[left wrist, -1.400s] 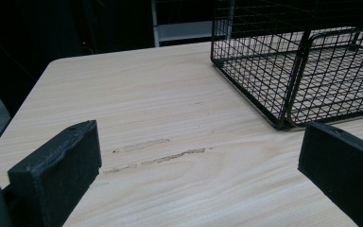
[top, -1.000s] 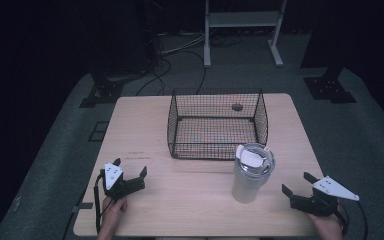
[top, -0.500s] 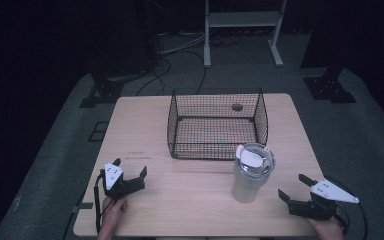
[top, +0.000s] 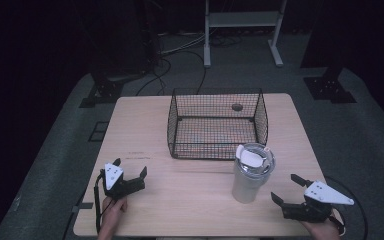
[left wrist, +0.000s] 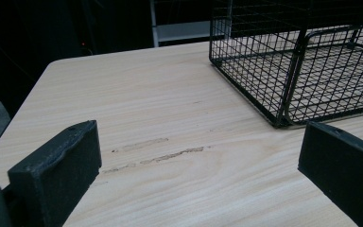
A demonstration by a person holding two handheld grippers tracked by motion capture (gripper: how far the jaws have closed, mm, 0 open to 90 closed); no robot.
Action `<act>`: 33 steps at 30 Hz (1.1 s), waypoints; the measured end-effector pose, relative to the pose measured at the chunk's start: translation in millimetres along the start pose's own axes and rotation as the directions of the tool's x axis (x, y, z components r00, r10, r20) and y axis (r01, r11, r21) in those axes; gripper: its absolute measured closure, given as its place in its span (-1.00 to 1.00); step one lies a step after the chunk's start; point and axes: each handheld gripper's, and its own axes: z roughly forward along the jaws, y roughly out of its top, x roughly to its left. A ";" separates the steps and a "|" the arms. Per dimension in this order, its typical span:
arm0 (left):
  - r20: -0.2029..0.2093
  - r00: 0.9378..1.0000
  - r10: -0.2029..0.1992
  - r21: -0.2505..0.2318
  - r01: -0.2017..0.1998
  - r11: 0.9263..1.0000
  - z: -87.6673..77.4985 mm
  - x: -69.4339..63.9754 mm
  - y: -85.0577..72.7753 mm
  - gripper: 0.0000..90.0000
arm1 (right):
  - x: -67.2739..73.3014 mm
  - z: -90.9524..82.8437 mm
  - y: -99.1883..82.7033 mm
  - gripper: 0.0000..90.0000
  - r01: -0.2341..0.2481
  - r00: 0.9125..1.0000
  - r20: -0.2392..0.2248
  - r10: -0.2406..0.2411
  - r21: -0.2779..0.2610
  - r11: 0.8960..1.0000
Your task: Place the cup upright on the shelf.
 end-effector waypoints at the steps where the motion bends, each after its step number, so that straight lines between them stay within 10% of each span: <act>1: 0.000 1.000 0.000 0.000 0.000 1.000 0.0 -0.1 0.0 -1.00 | 1.2 0.7 1.1 -0.80 0.002 1.000 -0.006 -0.002 0.000 1.000; 17: 0.002 1.000 0.006 -0.001 -0.006 1.000 -0.3 -0.5 -0.1 -1.00 | 21.8 18.8 13.8 -0.85 0.001 0.992 -0.123 -0.003 -0.022 1.000; 33: 0.002 1.000 0.008 -0.004 -0.008 1.000 -0.4 -0.8 -0.3 -1.00 | 29.3 43.5 20.0 -0.94 -0.009 0.992 -0.127 0.006 -0.025 1.000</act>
